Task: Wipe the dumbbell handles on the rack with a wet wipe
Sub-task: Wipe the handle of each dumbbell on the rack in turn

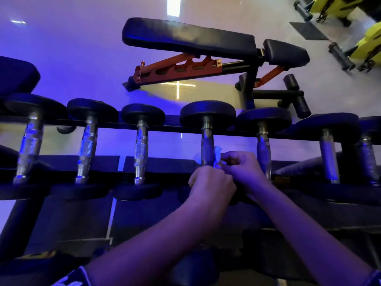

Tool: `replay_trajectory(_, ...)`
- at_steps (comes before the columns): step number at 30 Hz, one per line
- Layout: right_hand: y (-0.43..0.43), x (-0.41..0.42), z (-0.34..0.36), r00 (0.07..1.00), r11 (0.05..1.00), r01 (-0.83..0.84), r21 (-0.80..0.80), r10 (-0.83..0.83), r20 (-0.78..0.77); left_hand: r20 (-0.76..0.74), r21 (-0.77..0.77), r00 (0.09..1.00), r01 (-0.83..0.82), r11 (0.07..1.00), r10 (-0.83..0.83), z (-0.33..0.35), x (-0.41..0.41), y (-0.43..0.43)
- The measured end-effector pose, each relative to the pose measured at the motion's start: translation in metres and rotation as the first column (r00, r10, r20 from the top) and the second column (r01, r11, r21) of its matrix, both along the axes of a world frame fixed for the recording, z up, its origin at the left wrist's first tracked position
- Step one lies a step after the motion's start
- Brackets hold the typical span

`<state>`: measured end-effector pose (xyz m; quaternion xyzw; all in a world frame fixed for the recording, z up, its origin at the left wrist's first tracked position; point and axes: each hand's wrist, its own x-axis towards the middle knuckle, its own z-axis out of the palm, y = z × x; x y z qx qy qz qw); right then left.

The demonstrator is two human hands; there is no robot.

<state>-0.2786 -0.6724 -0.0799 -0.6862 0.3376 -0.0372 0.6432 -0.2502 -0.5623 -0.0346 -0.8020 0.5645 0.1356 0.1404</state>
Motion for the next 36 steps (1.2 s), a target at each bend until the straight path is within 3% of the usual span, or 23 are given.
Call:
replay_trajectory(3,-0.001,0.006,0.007,0.99,0.997,0.071,-0.009,-0.07,0.125,-0.128,-0.161,0.991,-0.048,0.986,0.028,-0.003,0.017,0.032)
replay_trajectory(6,0.0,0.02,0.011,0.98,0.979,0.068,-0.192,-0.029,0.199,-0.35,-0.227,0.935,-0.144,0.963,0.057,-0.015,0.035,0.061)
replay_trajectory(9,0.001,0.028,0.009,0.986,0.918,0.016,-0.396,0.052,0.161,-0.595,-0.284,0.802,-0.28,0.917,0.06,-0.03,0.047,0.082)
replay_trajectory(12,0.006,0.014,0.003,0.989,0.823,-0.035,-0.567,0.108,0.096,-0.797,-0.276,0.601,-0.448,0.85,0.058,-0.042,0.054,0.093)
replay_trajectory(17,0.012,-0.001,0.005,0.967,0.704,-0.126,-0.698,0.246,0.074,-0.897,-0.145,0.43,-0.509,0.849,0.105,-0.043,0.065,0.087)
replay_trajectory(20,-0.002,0.038,0.007,0.982,0.661,-0.048,-0.748,0.168,0.085,-0.916,-0.115,0.384,-0.522,0.845,0.112,-0.042,0.067,0.086)
replay_trajectory(22,-0.005,0.053,0.01,0.991,0.676,-0.029,-0.736,0.114,0.066,-0.915,-0.115,0.386,-0.522,0.845,0.113,-0.042,0.066,0.086)
replay_trajectory(28,0.017,-0.007,0.007,0.966,0.691,-0.215,-0.69,0.255,-0.045,-0.906,-0.08,0.391,-0.532,0.843,0.16,-0.039,0.068,0.083)
replay_trajectory(31,0.007,0.028,0.01,0.988,0.666,-0.085,-0.742,0.153,0.024,-0.929,-0.054,0.336,-0.537,0.842,0.155,-0.041,0.069,0.083)
replay_trajectory(33,0.0,0.055,0.016,0.997,0.712,0.013,-0.702,0.049,0.068,-0.938,-0.04,0.308,-0.546,0.837,0.156,-0.042,0.068,0.083)
replay_trajectory(36,0.008,0.045,0.013,0.999,0.768,0.005,-0.64,0.018,0.029,-0.949,-0.016,0.271,-0.558,0.83,0.164,-0.043,0.069,0.084)
